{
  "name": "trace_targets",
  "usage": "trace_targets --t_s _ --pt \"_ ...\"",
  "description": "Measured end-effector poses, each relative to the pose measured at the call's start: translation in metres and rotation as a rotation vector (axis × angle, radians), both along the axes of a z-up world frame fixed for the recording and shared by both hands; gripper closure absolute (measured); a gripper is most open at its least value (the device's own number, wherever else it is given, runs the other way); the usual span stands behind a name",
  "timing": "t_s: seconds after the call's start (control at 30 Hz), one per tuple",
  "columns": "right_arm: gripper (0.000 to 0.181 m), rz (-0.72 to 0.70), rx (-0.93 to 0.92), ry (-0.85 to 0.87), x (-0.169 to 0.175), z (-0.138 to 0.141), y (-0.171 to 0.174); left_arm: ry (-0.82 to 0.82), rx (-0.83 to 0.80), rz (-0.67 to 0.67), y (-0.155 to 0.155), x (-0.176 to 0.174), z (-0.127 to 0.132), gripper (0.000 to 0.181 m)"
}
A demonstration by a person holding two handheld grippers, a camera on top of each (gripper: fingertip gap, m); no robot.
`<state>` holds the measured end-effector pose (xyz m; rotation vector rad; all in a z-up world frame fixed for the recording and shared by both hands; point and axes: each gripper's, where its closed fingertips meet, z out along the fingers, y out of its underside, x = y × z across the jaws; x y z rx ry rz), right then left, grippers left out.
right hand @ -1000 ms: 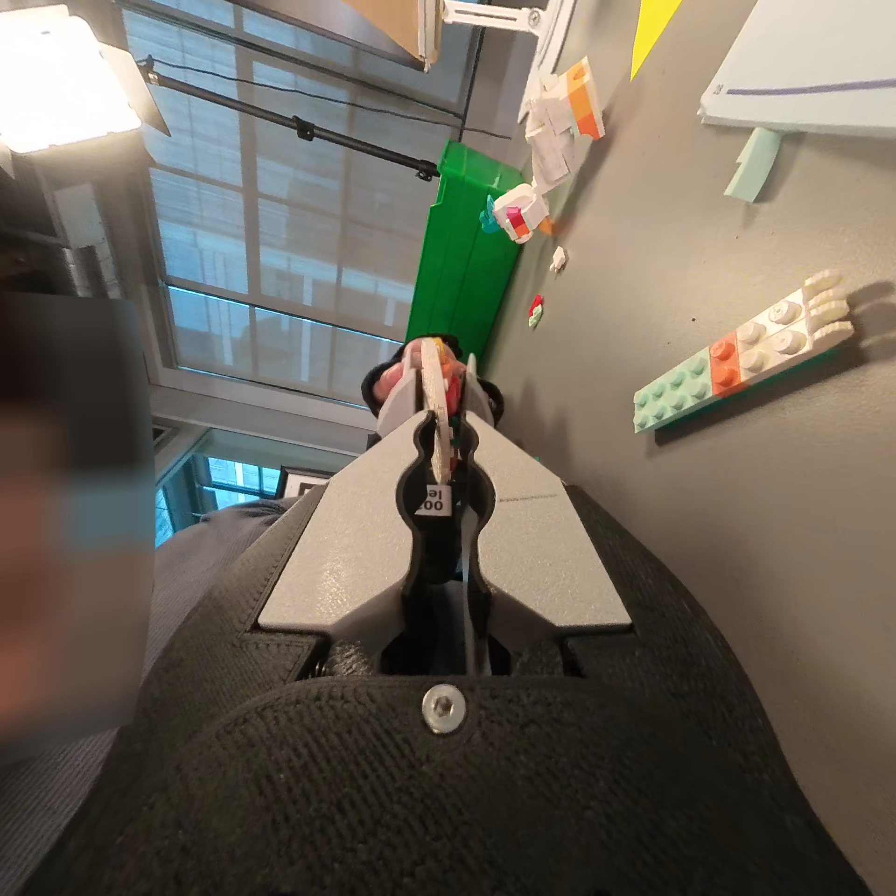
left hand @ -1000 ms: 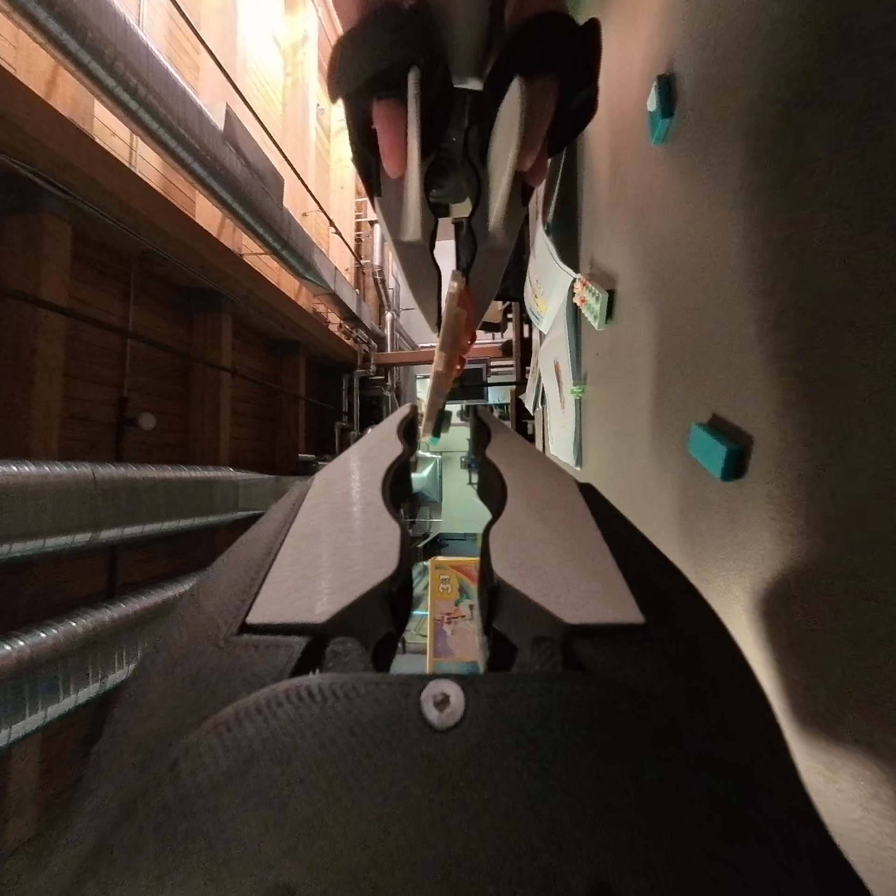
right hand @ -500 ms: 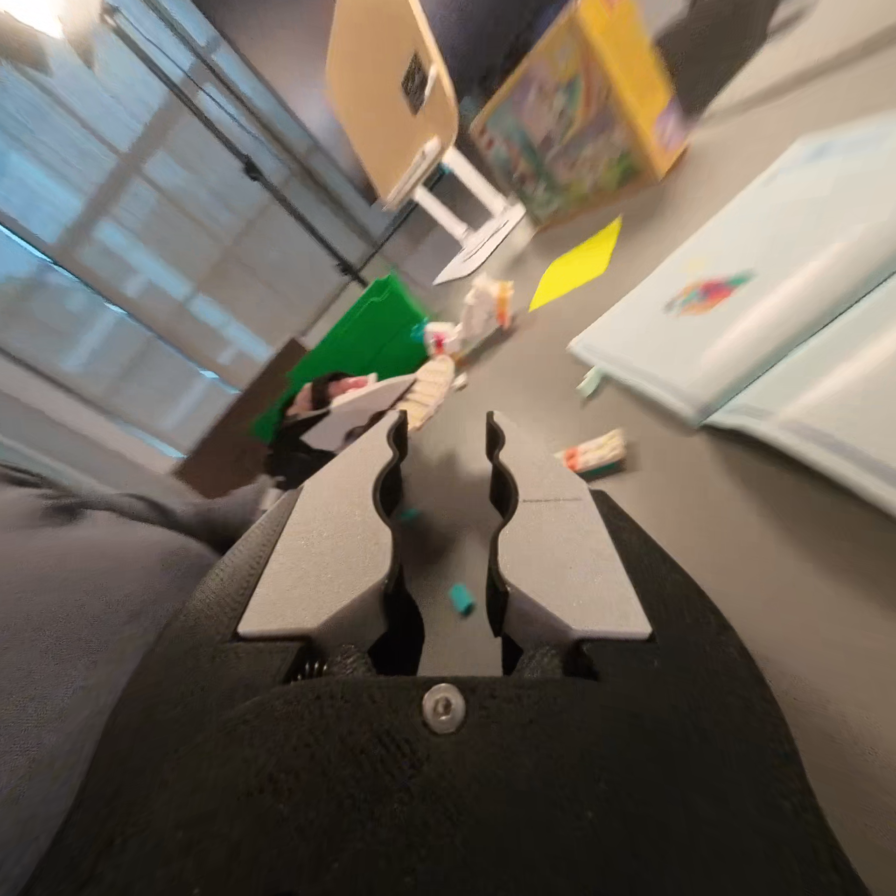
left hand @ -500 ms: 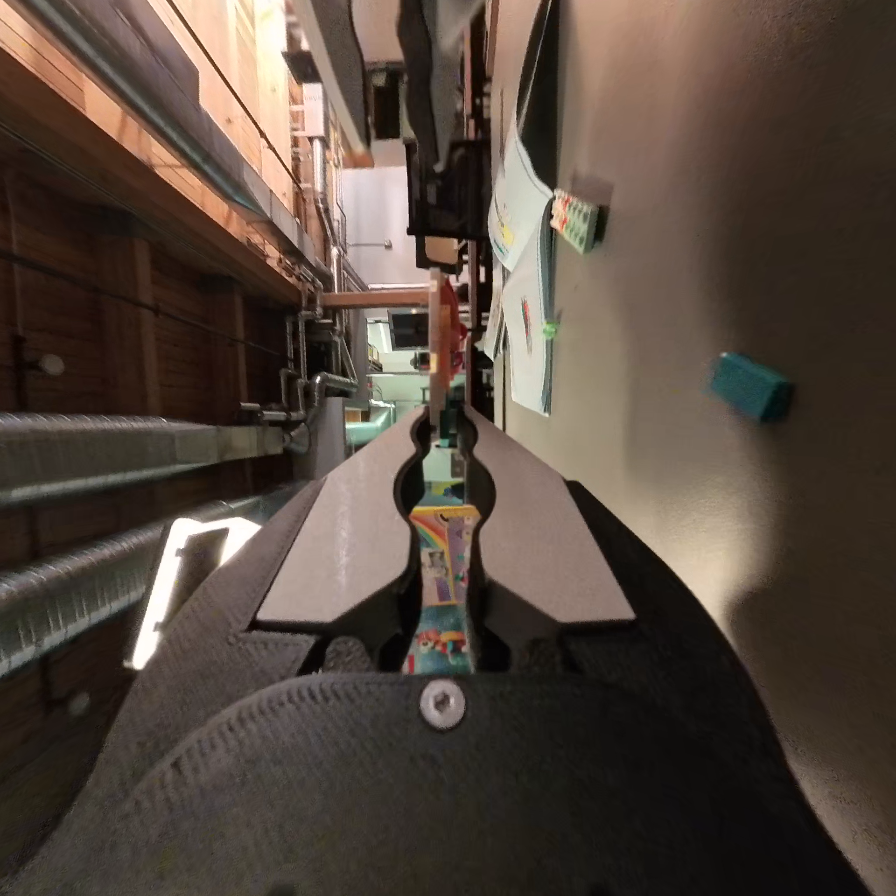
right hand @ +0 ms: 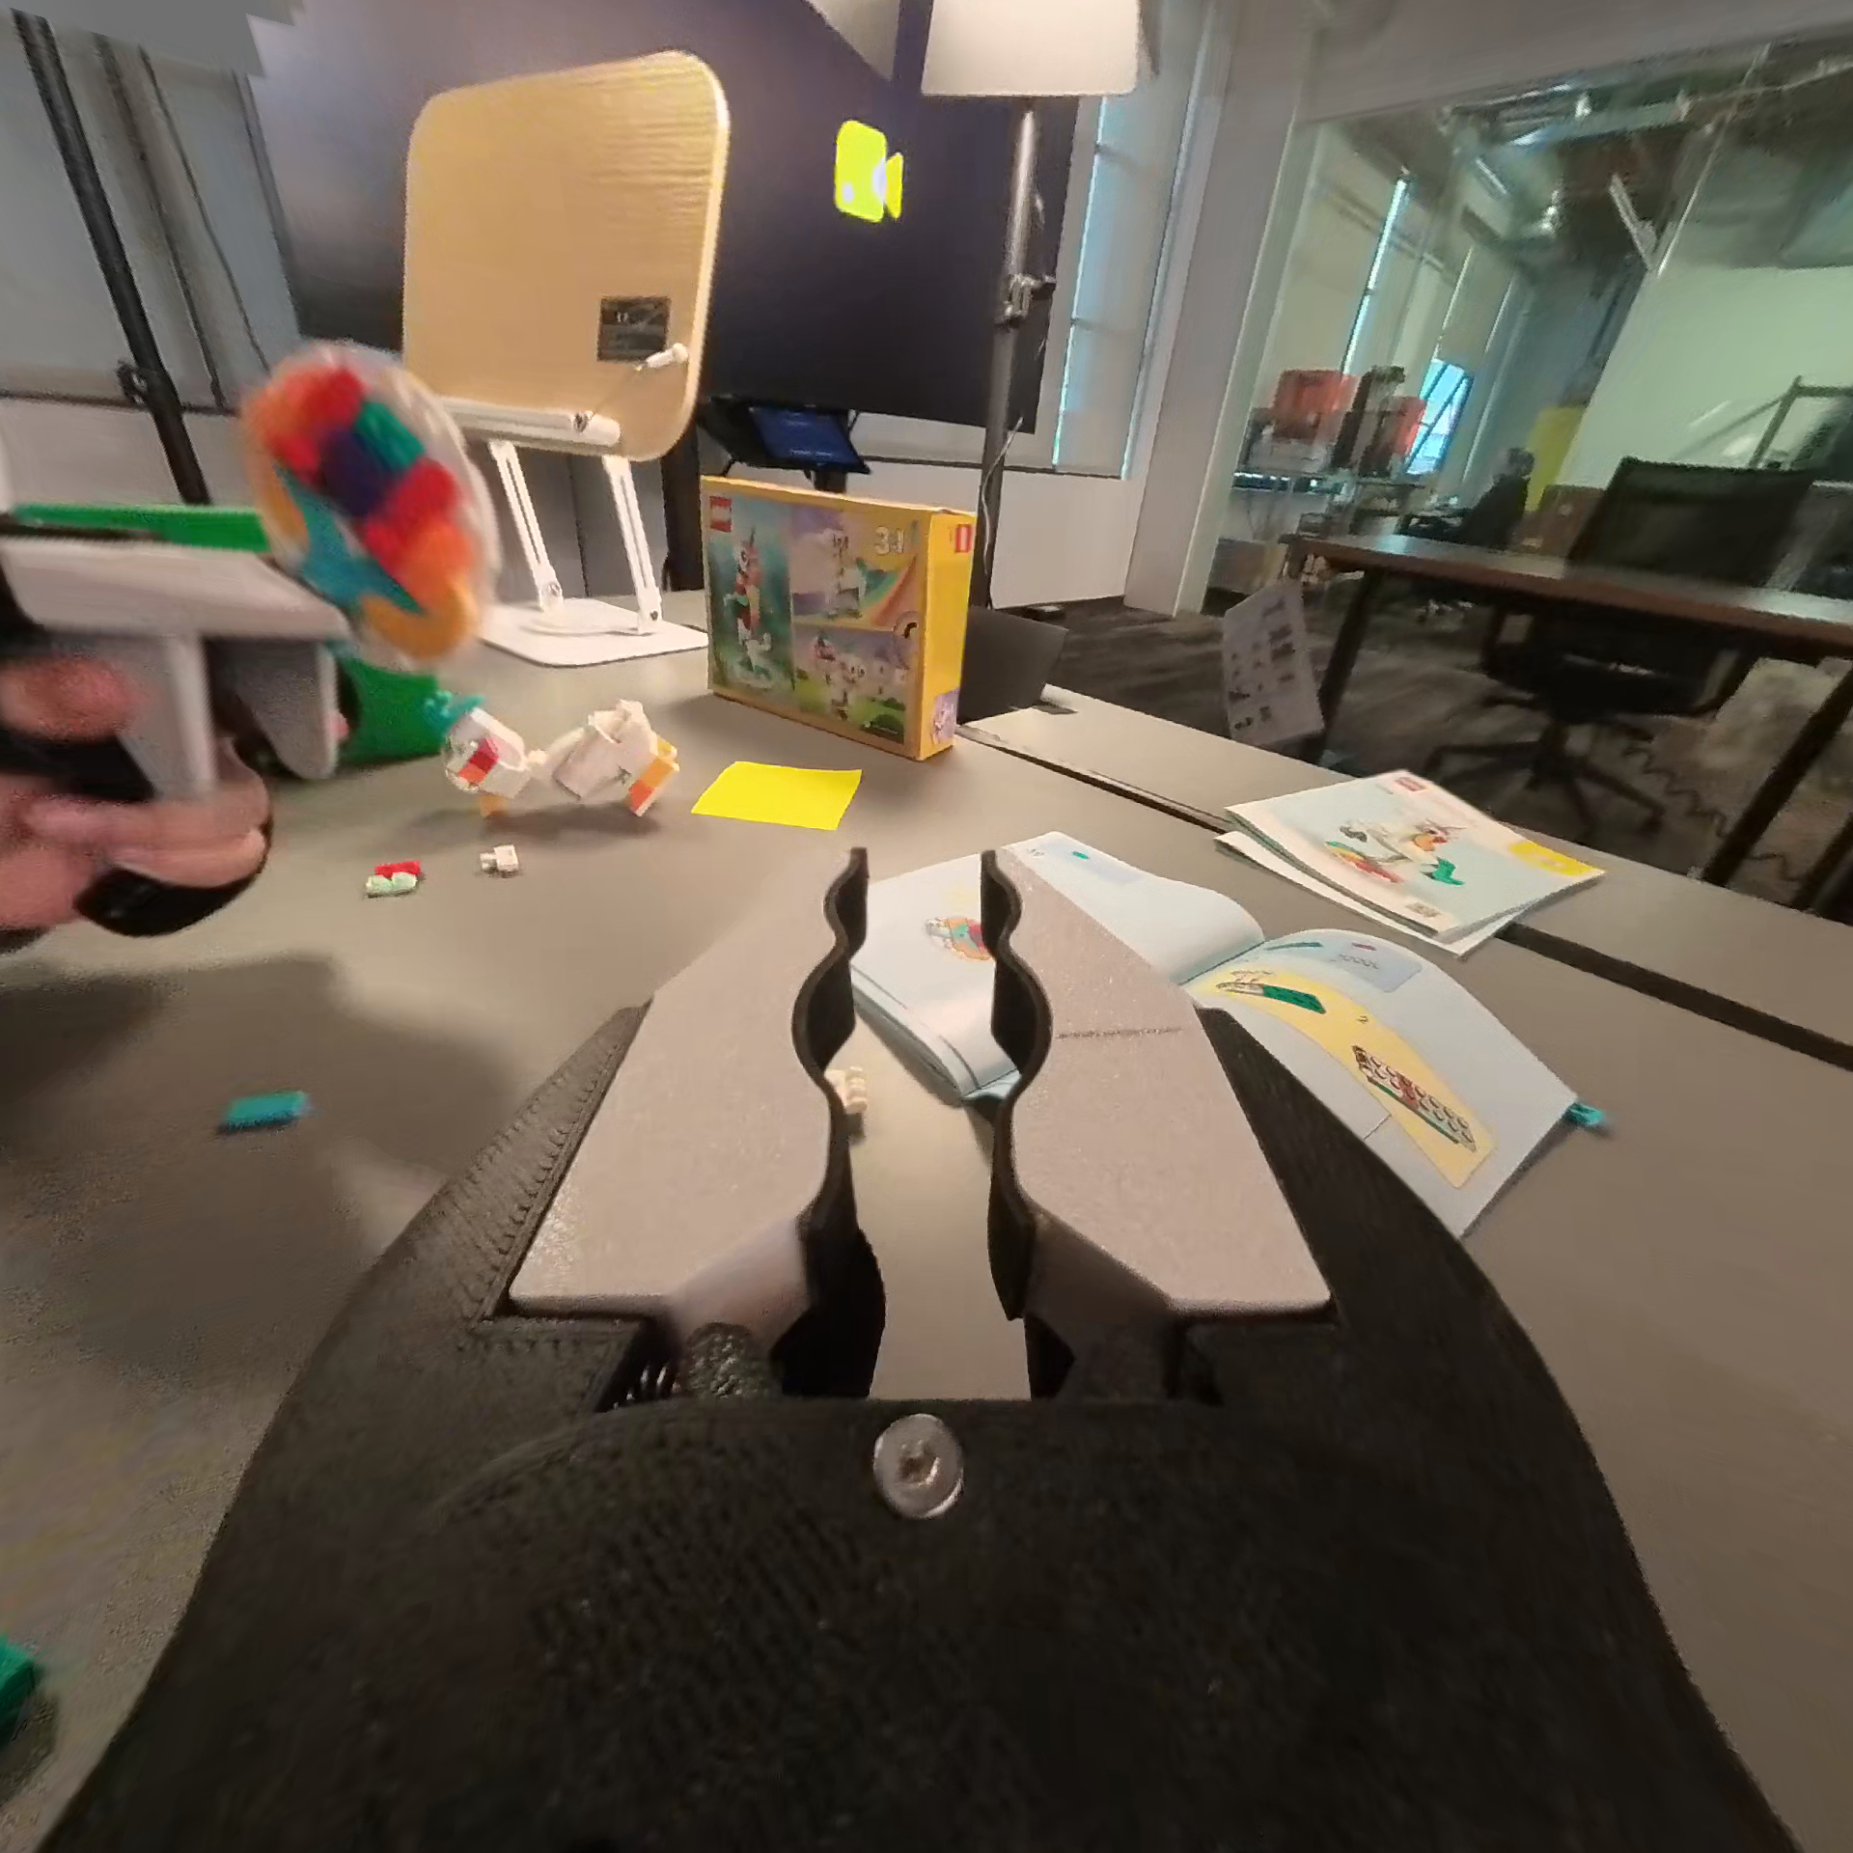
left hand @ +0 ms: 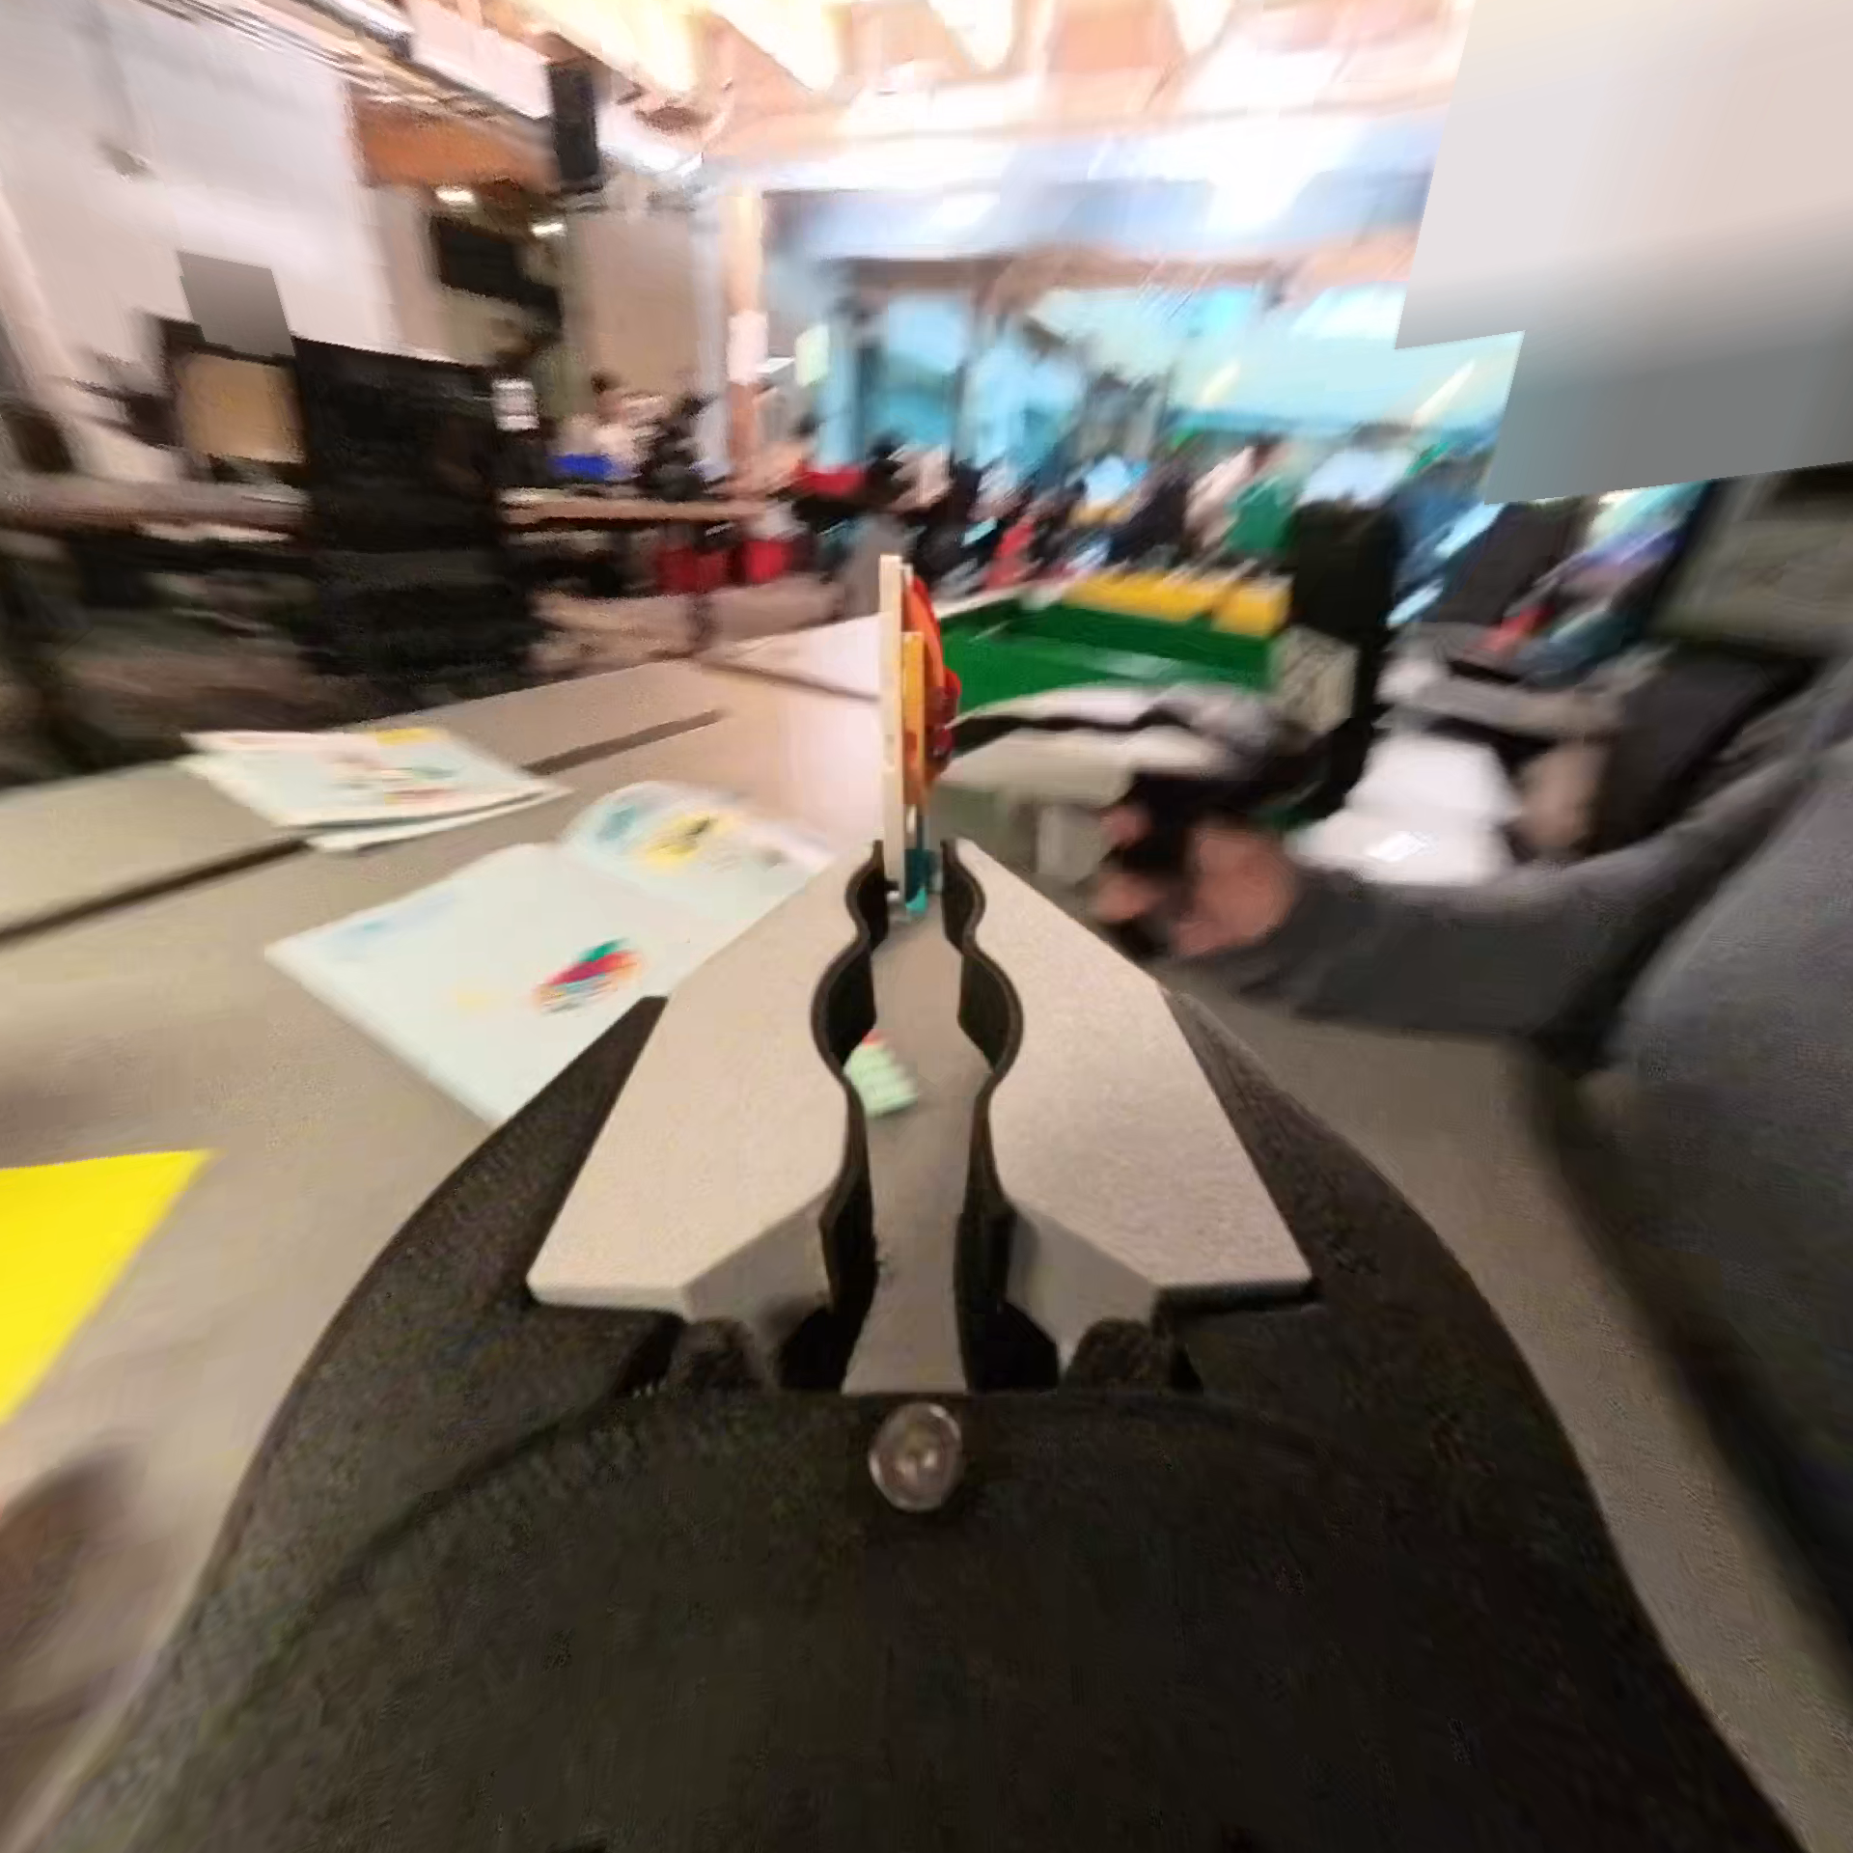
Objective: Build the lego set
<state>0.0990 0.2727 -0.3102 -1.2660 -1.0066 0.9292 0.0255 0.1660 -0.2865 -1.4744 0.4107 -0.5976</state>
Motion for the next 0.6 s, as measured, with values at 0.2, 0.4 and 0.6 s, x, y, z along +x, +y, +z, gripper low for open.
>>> trace_targets --t_s 0.2,0.4,0.6 --pt "0.162 0.012 0.030 -0.034 -0.005 -0.004 -0.004 -0.322 -0.107 -0.194 -0.007 -0.005 0.006 0.173" --pt "0.157 0.332 -0.074 0.003 -0.022 0.008 -0.050 -0.219 -0.208 -0.196 -0.003 -0.002 -0.014 0.173" --pt "0.147 0.686 -0.172 -0.247 -0.047 0.018 -0.100 0.117 -0.312 -0.204 -0.007 0.017 -0.054 0.173"
